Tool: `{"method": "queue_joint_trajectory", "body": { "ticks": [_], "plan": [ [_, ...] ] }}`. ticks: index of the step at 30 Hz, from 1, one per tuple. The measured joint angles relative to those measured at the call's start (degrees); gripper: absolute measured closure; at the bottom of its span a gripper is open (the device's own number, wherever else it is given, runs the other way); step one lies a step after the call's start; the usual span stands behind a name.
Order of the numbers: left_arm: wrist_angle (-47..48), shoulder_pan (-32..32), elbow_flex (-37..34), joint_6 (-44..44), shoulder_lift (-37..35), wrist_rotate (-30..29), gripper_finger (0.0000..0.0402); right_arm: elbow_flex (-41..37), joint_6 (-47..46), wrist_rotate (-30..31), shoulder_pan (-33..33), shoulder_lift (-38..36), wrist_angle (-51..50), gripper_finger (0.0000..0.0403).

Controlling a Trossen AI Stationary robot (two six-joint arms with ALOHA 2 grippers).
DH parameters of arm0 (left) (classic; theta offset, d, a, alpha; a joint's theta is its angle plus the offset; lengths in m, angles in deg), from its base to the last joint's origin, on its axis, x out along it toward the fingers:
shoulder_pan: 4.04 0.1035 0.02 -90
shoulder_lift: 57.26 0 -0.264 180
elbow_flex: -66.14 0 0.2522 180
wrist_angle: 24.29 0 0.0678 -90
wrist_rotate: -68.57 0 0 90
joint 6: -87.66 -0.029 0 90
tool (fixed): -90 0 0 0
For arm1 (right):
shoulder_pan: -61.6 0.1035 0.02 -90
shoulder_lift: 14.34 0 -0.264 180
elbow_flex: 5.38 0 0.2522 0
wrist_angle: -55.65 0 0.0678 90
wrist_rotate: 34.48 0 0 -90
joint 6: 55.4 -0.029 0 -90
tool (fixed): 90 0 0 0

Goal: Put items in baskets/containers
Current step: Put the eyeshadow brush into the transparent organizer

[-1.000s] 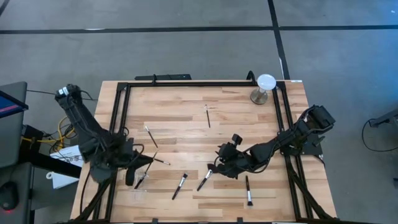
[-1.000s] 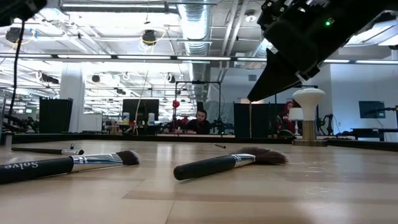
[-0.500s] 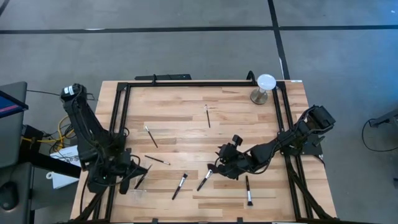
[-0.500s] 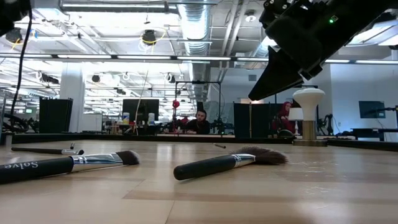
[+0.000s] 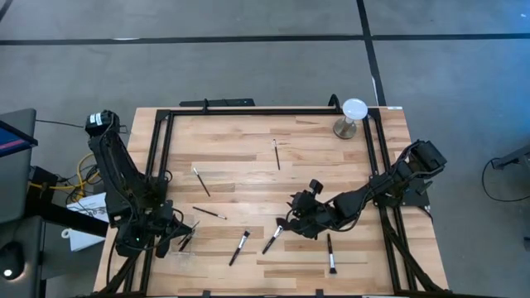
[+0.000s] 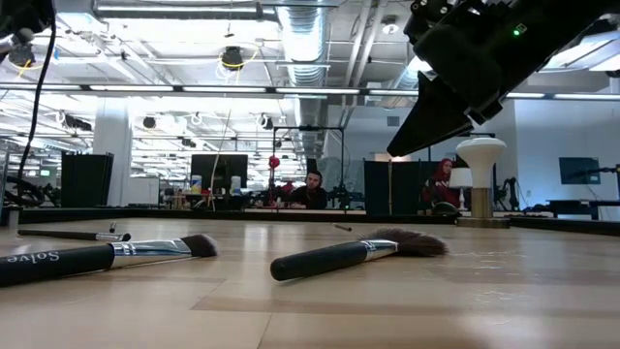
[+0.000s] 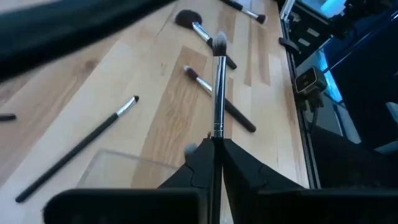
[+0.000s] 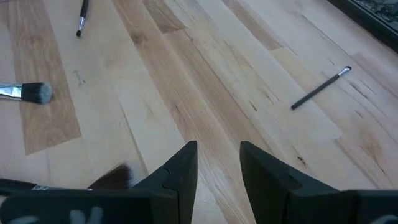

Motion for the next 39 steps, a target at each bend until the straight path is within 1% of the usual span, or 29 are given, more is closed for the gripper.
{"method": "queue_joint_trajectory", "body": {
  "ticks": [4, 12, 18, 24, 28, 31, 33, 36, 39],
  "plan": [
    [-3.0, -0.8, -1.2, 0.6, 0.0, 0.6, 0.0357, 0.0, 0.0, 0.0, 0.0, 0.0, 0.0, 0.029],
    [-3.9, -0.8, -1.3, 0.6, 0.0, 1.6, 0.03, 0.0, 0.0, 0.0, 0.0, 0.0, 0.5, 0.029],
    [-4.4, -0.8, -1.3, 0.6, 0.0, 1.6, 0.0266, 0.0, 0.0, 0.0, 0.0, 0.0, 0.9, 0.029],
    [-4.4, -0.8, -1.3, 0.6, 0.0, 1.2, 0.0255, 0.0, 0.0, 0.0, 0.0, 0.0, 0.9, 0.029],
    [-4.6, -0.7, -1.2, -0.8, -0.6, -1.6, 0.0258, 0.0, 0.1, -0.1, 0.0, 0.0, 1.2, 0.029],
    [-4.7, 0.5, -0.5, -4.2, -2.5, -4.2, 0.026, 0.0, 0.1, -0.1, -0.1, 0.0, 1.7, 0.029],
    [-5.1, 2.0, 0.5, -8.4, -4.4, -6.0, 0.0261, 0.0, 0.1, -0.1, -0.3, 0.0, 2.2, 0.029],
    [-7.5, 5.2, 2.1, -18.1, -7.8, -8.5, 0.0261, 0.0, 0.3, -0.1, -0.9, 0.0, 3.7, 0.029],
    [-13.2, 10.6, 3.1, -29.7, -10.1, -10.7, 0.0261, 0.0, 0.1, -0.2, -1.6, 0.0, 5.1, 0.029]
  ]
}}
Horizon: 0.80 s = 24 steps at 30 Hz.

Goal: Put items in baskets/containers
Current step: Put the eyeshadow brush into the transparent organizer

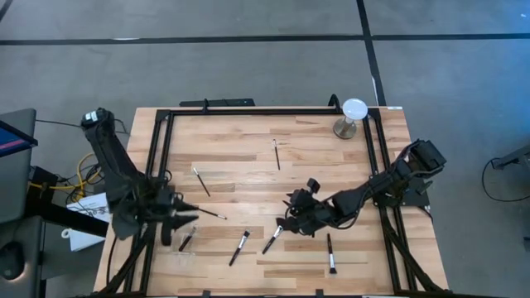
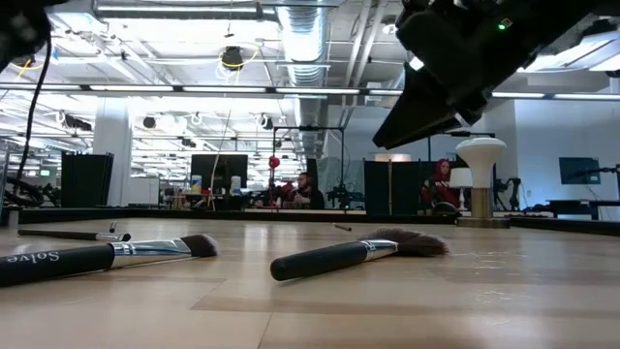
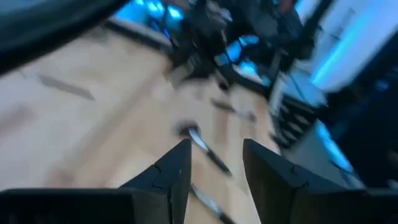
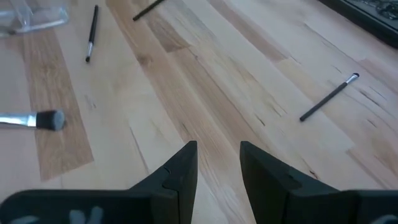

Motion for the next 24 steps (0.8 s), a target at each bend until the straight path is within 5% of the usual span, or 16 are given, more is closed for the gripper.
{"method": "queue_joint_trajectory", "body": {
  "ticks": [5, 11, 17, 24],
  "plan": [
    [-10.8, 12.7, 0.1, -15.0, 0.7, 1.7, 0.0262, 0.0, 0.0, -0.7, -1.5, 1.0, 4.3, 0.029],
    [-19.6, 29.8, 0.1, -19.7, 5.9, 21.3, 0.0262, 0.0, 0.0, -3.9, -2.8, 1.2, 4.6, 0.029],
    [-38.0, 42.2, 0.0, -25.9, 18.1, 41.9, 0.0262, 0.0, 0.0, -3.9, -2.7, 1.2, 4.6, 0.029],
    [-56.2, 50.3, 0.0, -31.1, 29.9, 49.3, 0.0262, 0.0, 0.0, -3.2, -2.6, 1.2, 4.6, 0.029]
  ]
}}
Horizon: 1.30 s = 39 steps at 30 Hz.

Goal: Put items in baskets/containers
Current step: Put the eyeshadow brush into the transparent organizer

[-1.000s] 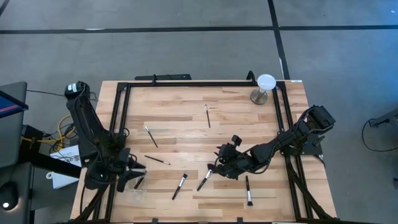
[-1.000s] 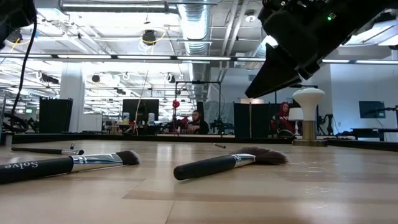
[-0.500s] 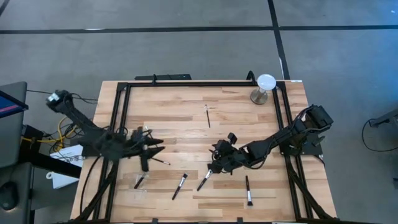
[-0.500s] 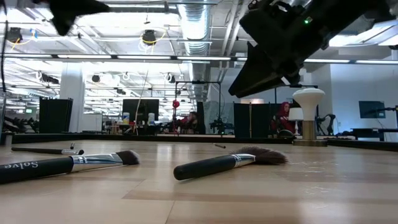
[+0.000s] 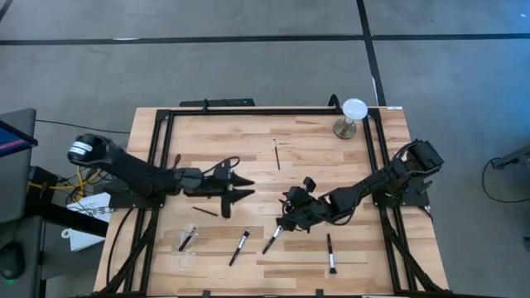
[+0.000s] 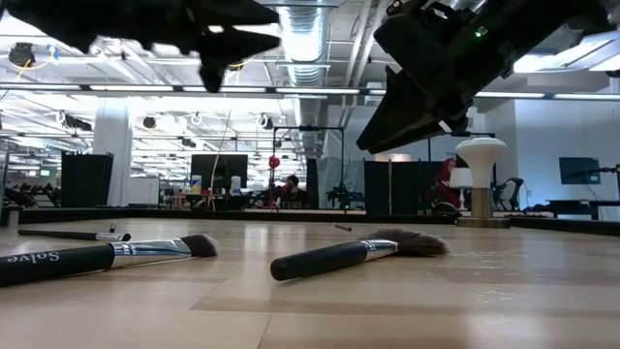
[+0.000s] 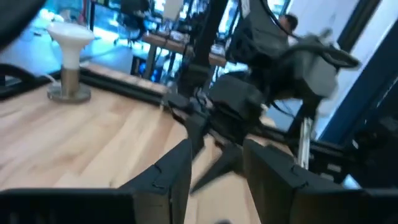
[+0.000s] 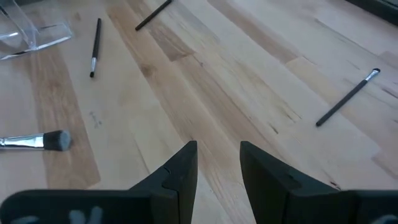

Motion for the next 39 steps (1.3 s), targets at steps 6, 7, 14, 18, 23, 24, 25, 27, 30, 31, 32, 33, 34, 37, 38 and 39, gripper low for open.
{"method": "queue_joint_trajectory", "body": {
  "ticks": [6, 7, 14, 18, 23, 24, 25, 27, 30, 31, 32, 33, 34, 37, 38, 39],
  "plan": [
    [-9.2, 4.3, 0.0, -0.1, 7.8, 10.7, 0.0262, 0.0, -4.9, 1.7, -4.3, 0.0, -1.0, 0.0298],
    [-10.2, 4.5, 0.0, -0.6, 8.9, 12.8, 0.0262, 0.0, -5.7, 1.6, -5.5, 0.0, -1.3, 0.0302],
    [-24.3, 4.6, 0.0, -6.1, 14.6, 31.5, 0.0262, 1.7, -5.0, -7.3, -18.7, 0.0, -0.5, 0.0324],
    [-25.3, 4.6, -0.3, -6.1, 12.9, 39.8, 0.0262, 4.7, -1.0, -13.1, -27.1, 0.0, -3.5, 0.0325],
    [-25.3, 5.8, -2.3, -6.3, 7.2, 46.0, 0.0262, 10.9, 2.2, -15.3, -32.8, 0.7, -10.4, 0.0325],
    [-25.4, 6.4, -2.8, -6.3, 5.5, 46.6, 0.0262, 12.3, 2.9, -15.8, -33.2, 1.7, -10.3, 0.0325],
    [-25.3, 7.2, -3.5, -6.0, 3.5, 47.6, 0.0262, 13.4, 3.3, -16.5, -33.4, 2.2, -11.4, 0.0325],
    [-25.3, 8.8, -5.2, -5.4, -0.3, 49.2, 0.0262, 16.9, 4.0, -16.5, -33.4, 4.8, -13.7, 0.0325],
    [-25.0, 11.4, -8.3, -4.3, -6.4, 49.8, 0.0262, 22.9, 4.2, -16.7, -33.4, 9.7, -22.6, 0.0325],
    [-24.7, 12.5, -9.7, -4.0, -8.8, 49.7, 0.0262, 25.5, 4.2, -16.8, -33.6, 11.9, -23.6, 0.0325],
    [-24.3, 13.5, -11.1, -3.6, -10.8, 50.0, 0.0262, 27.5, 3.9, -17.1, -33.7, 13.8, -26.3, 0.0325],
    [-24.6, 14.3, -11.5, -3.0, -12.0, 50.0, 0.0262, 29.2, 3.7, -16.8, -34.0, 15.3, -30.1, 0.0325],
    [-24.5, 15.2, -12.3, -2.1, -13.8, 49.5, 0.0262, 31.0, 3.7, -16.8, -34.4, 16.6, -31.6, 0.0325],
    [-24.6, 18.0, -14.2, 1.0, -18.3, 49.5, 0.0262, 35.3, 3.6, -17.5, -35.6, 19.9, -34.4, 0.0325],
    [-24.3, 18.7, -15.0, 2.2, -19.9, 49.4, 0.0262, 35.8, 3.6, -18.3, -36.3, 20.3, -36.1, 0.0325],
    [-23.6, 19.5, -15.7, 3.4, -21.5, 49.8, 0.0262, 36.4, 3.4, -19.0, -36.7, 21.2, -37.0, 0.0325]
  ]
}}
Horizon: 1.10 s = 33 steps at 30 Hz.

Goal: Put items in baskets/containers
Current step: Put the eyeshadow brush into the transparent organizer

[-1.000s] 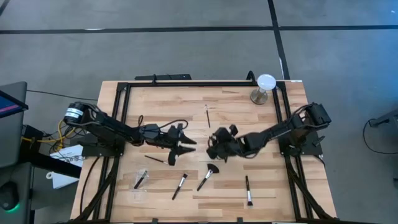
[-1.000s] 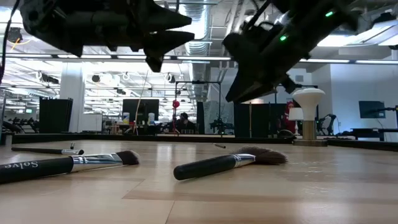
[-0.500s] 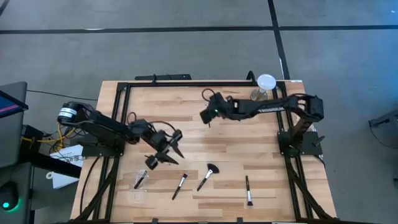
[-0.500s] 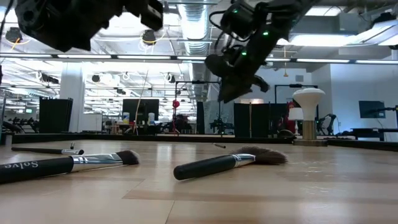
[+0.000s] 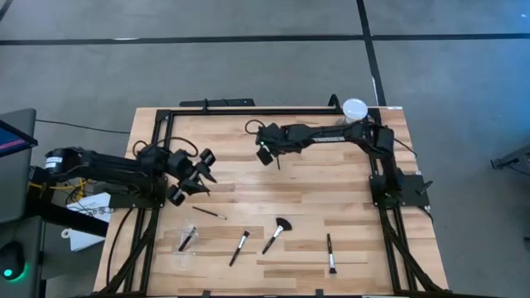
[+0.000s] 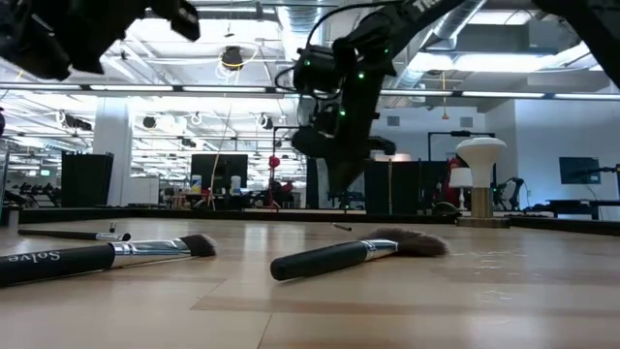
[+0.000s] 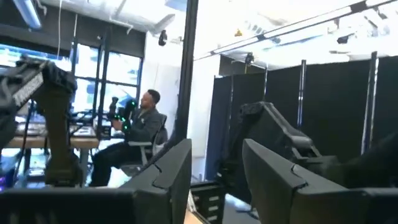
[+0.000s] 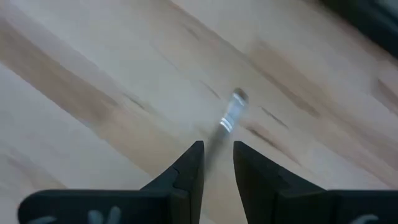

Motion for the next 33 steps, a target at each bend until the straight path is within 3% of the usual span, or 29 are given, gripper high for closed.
{"method": "queue_joint_trajectory", "body": {
  "ticks": [6, 15, 20, 26, 33],
  "plan": [
    [0.2, 0.5, -0.5, 4.3, -5.1, 0.3, 0.0262, 0.7, -1.4, -4.7, -2.4, 1.8, 0.9, 0.031],
    [0.2, 0.4, -0.6, 5.9, -6.3, 1.2, 0.0262, 0.1, -1.4, -5.0, -2.6, 2.3, 0.0, 0.0271],
    [0.2, 0.4, -0.6, 5.7, -6.3, 0.2, 0.0262, 0.0, -1.4, -5.1, -2.8, 2.9, 0.8, 0.0274],
    [0.7, -0.2, -0.6, 5.7, -6.2, -0.6, 0.0262, 0.0, -1.3, -11.0, -4.5, 5.1, 2.2, 0.0291],
    [1.2, -3.8, -0.6, 5.2, -4.2, -1.2, 0.0262, 0.0, -0.3, -12.6, -5.6, 5.9, 0.5, 0.0294]
  ]
}}
